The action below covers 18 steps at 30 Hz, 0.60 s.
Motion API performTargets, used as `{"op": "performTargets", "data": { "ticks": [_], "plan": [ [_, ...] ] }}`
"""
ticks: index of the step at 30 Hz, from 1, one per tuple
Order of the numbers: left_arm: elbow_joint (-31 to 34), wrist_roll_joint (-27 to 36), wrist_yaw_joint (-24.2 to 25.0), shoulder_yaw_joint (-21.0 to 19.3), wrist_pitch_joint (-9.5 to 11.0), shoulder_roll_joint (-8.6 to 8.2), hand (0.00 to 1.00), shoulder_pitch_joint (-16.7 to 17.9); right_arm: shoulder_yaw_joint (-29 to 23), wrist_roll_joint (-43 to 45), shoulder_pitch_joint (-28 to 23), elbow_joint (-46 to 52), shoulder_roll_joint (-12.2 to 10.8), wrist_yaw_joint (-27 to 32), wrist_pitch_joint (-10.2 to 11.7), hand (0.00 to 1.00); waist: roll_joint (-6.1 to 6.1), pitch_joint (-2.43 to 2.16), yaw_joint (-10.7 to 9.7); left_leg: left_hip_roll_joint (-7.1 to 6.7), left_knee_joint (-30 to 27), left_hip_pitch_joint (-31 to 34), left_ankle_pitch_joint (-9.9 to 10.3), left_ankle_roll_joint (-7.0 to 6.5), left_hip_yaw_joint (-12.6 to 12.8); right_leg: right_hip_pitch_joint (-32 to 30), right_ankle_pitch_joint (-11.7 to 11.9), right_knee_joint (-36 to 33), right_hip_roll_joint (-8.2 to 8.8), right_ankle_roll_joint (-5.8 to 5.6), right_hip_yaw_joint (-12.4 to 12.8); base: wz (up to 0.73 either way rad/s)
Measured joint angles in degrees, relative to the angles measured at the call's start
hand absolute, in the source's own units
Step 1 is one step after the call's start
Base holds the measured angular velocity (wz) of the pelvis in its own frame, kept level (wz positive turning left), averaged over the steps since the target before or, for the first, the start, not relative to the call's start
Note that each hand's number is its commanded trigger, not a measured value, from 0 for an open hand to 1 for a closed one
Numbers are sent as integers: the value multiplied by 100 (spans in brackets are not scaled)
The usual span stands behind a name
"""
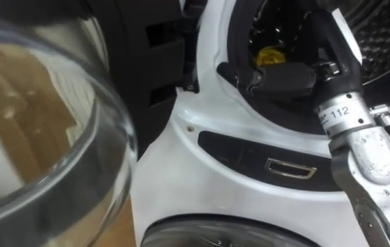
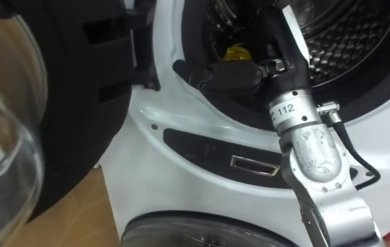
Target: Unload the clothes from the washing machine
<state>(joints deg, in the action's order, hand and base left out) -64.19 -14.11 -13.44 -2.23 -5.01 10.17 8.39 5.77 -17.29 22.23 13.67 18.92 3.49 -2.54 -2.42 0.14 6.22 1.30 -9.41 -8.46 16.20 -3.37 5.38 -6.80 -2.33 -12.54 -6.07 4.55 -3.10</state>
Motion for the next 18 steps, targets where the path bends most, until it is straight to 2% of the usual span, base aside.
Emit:
{"op": "performTargets", "data": {
  "ticks": [7, 9, 10, 12, 18],
  "plan": [
    [2, -7, 25, -245, 59, -13, 0, 65, -176, -169, -142, 233, 11, -187, 0, 0, 48, -32, -182, 27, -4, -20, 0, 2, 109, 13, 2, 82, 2, 3, 80, -4],
    [10, -17, 39, -332, 59, -15, 0, 141, -455, -180, -315, 376, 19, -172, 0, 0, 67, -76, -292, 29, -7, -29, 0, 2, 241, 4, 3, 79, -6, 2, 127, -15],
    [10, -23, 39, -344, 59, -13, 0, 160, -551, -174, -372, 402, 36, -167, 0, 0, 70, -81, -314, 28, -6, -30, 0, 2, 247, 2, 3, 77, -5, 2, 134, -12],
    [10, -26, 41, -454, 57, -8, 0, 238, -882, -190, -522, 408, 121, -164, -1, 0, 75, -79, -446, 19, 6, -27, 1, 3, 262, -15, 23, 75, -7, -5, 157, -9],
    [-2, -27, 60, -438, 124, 29, 0, 245, -923, -278, -637, 486, 134, -312, -1, 0, 88, -68, -455, 10, 73, -103, 19, 6, 379, -6, 77, 39, -54, -17, 302, -12]
  ]
}}
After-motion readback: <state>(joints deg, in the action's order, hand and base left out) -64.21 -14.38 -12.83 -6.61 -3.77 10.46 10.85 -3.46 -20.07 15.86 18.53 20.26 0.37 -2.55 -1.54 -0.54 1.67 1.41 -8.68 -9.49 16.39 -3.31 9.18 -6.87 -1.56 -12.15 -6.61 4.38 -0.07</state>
